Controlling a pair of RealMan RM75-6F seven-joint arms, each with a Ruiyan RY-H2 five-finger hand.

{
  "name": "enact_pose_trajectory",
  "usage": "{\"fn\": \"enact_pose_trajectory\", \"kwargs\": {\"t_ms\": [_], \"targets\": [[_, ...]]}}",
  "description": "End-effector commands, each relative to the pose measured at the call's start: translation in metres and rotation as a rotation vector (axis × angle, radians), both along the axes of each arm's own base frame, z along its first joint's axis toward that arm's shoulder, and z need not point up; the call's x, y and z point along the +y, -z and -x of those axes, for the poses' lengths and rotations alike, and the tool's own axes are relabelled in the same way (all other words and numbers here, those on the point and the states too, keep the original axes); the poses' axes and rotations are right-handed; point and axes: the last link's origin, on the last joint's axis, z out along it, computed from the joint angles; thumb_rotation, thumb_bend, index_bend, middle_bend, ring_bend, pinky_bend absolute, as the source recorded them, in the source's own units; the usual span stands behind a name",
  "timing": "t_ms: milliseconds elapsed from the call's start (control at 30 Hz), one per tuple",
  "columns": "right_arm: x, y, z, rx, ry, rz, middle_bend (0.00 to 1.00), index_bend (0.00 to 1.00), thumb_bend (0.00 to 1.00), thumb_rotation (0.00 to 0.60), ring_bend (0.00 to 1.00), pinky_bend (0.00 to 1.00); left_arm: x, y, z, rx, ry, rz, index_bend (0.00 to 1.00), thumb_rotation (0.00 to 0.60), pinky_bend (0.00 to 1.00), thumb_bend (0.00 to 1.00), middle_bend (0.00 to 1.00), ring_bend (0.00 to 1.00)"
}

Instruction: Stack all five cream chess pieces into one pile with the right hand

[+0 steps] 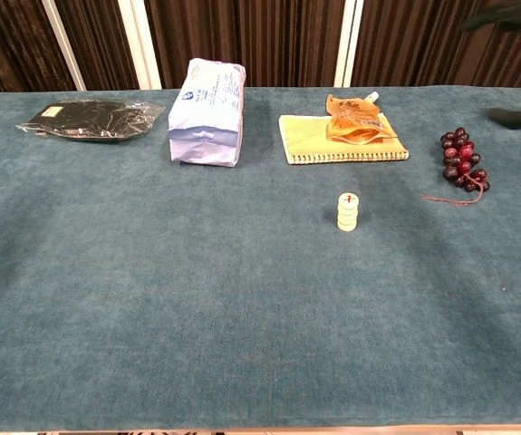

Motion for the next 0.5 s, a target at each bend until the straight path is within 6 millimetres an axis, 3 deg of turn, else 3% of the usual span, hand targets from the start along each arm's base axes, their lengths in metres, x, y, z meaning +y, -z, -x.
{"fn": "enact_pose_trajectory", "kwargs": {"t_ms": [33, 233, 500], "targets": [[0.062, -0.021, 0.041, 0.15, 0.045, 0.066, 0.0, 0.13, 0.41, 0.6, 0.0, 0.0, -0.001, 0.0, 0.0, 0.005, -0.006, 0.006, 0.12, 0.6, 0.0, 0.62, 0.0, 0.0], [0.092, -0.018, 0.069, 0.173, 0.11, 0.039, 0.0, 0.13, 0.41, 0.6, 0.0, 0.0, -0.001, -0.001, 0.0, 0.02, -0.001, 0.003, 0.12, 0.6, 0.0, 0.62, 0.01, 0.0], [0.101, -0.018, 0.086, 0.172, 0.14, 0.068, 0.0, 0.13, 0.41, 0.6, 0.0, 0.0, -0.001, -0.003, 0.002, 0.039, -0.007, 0.005, 0.12, 0.6, 0.0, 0.62, 0.0, 0.0]]}}
